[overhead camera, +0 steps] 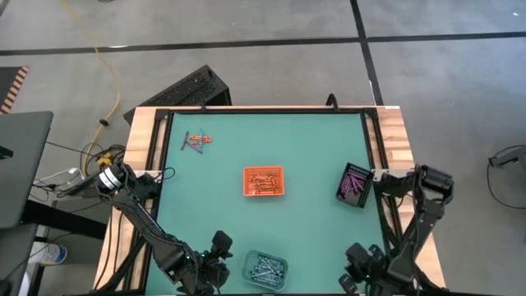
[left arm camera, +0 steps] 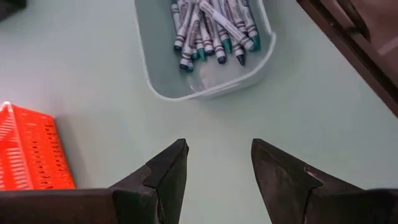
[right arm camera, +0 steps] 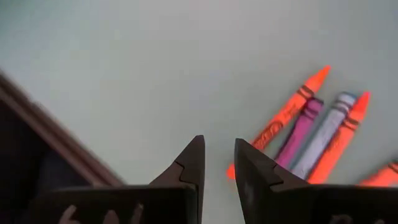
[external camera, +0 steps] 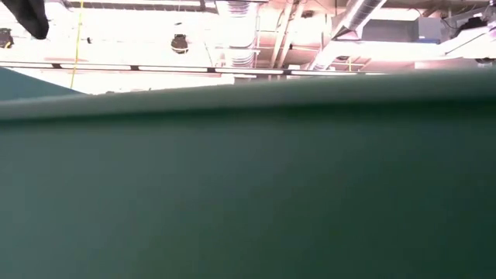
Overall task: Sort crayons
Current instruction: Put the orange crayon into the orange bin
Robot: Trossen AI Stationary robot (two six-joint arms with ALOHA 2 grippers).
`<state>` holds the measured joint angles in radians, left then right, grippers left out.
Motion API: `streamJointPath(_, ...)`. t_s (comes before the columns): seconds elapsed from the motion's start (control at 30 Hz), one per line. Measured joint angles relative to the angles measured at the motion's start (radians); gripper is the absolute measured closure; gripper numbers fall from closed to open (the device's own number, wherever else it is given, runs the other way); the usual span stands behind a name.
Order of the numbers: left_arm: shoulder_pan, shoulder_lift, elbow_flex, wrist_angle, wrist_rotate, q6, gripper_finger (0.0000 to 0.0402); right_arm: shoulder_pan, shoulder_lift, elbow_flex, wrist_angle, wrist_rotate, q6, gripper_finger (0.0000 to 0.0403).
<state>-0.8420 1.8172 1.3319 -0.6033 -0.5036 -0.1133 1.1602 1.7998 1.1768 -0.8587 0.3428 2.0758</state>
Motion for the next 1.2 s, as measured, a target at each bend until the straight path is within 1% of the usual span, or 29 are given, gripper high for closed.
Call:
streamJointPath(0.1, 0.006, 0.0, 0.0, -0.001, -0.007, 0.015, 0.0233, -0.022, 0.02, -0.008, 0.006, -0.012, -0.006, 0.0321)
streamJointPath(0.17, 0.011, 0.0, 0.0, -0.002, -0.007, 0.015, 0.0233, -0.04, 0.022, -0.009, -0.006, -0.05, -0.029, 0.0321)
streamJointPath(0.27, 0.014, 0.0, 0.0, -0.005, -0.005, 0.015, 0.0233, -0.06, 0.022, -0.009, -0.031, -0.077, -0.038, 0.0321)
streamJointPath(0.57, 0.013, 0.0, 0.0, -0.007, 0.001, 0.014, 0.0233, -0.047, 0.021, -0.009, -0.064, -0.171, 0.004, 0.0321)
streamJointPath(0.9, 0.013, 0.0, 0.0, -0.003, 0.0, 0.011, 0.0233, -0.041, 0.021, -0.009, -0.057, -0.165, 0.019, 0.0321)
streamJointPath(1.2, 0.013, 0.0, 0.0, -0.003, 0.0, 0.011, 0.0233, -0.044, 0.021, -0.073, 0.043, -0.165, 0.019, 0.0321)
